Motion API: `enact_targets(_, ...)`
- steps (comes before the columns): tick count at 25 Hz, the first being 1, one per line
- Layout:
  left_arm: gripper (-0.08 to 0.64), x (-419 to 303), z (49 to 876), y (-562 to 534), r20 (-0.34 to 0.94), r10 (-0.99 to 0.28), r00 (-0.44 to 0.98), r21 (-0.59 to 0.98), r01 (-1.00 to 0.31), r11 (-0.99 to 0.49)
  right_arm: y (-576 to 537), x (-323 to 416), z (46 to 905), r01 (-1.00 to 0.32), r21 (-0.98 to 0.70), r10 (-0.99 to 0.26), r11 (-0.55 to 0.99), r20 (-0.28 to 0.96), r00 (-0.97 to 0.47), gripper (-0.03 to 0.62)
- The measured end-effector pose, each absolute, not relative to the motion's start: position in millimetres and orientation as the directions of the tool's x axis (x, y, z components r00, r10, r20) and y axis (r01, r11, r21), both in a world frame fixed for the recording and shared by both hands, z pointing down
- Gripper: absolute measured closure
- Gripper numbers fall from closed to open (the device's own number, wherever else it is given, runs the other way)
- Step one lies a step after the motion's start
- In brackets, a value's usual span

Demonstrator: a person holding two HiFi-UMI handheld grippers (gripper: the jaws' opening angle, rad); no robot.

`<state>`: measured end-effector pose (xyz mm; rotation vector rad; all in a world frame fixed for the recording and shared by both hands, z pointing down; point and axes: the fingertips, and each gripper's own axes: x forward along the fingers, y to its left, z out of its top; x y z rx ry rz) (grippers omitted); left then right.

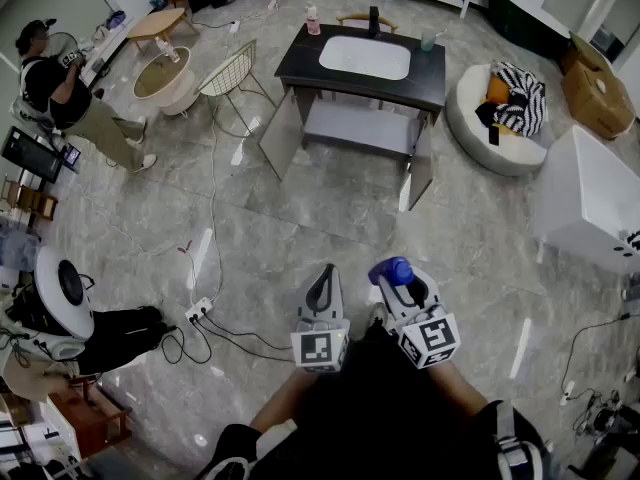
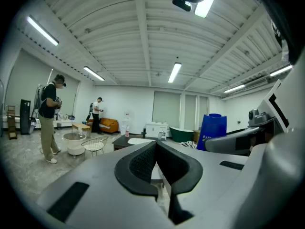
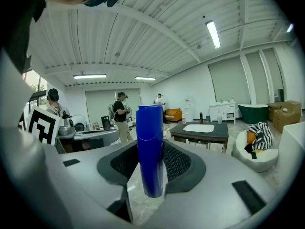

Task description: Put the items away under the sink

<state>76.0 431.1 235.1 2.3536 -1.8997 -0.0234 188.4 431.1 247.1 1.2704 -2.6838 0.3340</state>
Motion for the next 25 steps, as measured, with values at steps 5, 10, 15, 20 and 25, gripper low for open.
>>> enact_targets(5,0.543,75.4,235.0,432.2,0.073,-0.972,0.221,0.112,-0.971,-0.213,432.9,185.6,246.4,-0.775,-0.127,-0.742,0.619,0.229,-0.631,0.437)
enact_targets(10,0.543,68.2,237.5,433.4,0.073,-0.972,0.223,0.124,-0.969,-0.213,435.3,178.8,246.3,-0.779,-0.119,-0.746,0.616,0.228,-0.625,0.437)
enact_targets(15,0.543,53.7,236.9,439.4,0.068,-0.972,0.225,0.13,-0.968,-0.215,439.5,167.7,245.1,-0.786,-0.146,-0.753,0.6,0.227,-0.617,0.437)
enact_targets(20,0.543,32.8,240.1,445.2,0.08,-0.97,0.229,0.138,-0.966,-0.217,446.1,147.4,247.7,-0.79,-0.151,-0.754,0.594,0.239,-0.612,0.437)
enact_targets(25,0.543,17.4,246.6,453.7,0.087,-0.964,0.251,0.145,-0.961,-0.237,451.6,127.6,253.8,-0.799,-0.146,-0.761,0.583,0.246,-0.6,0.437)
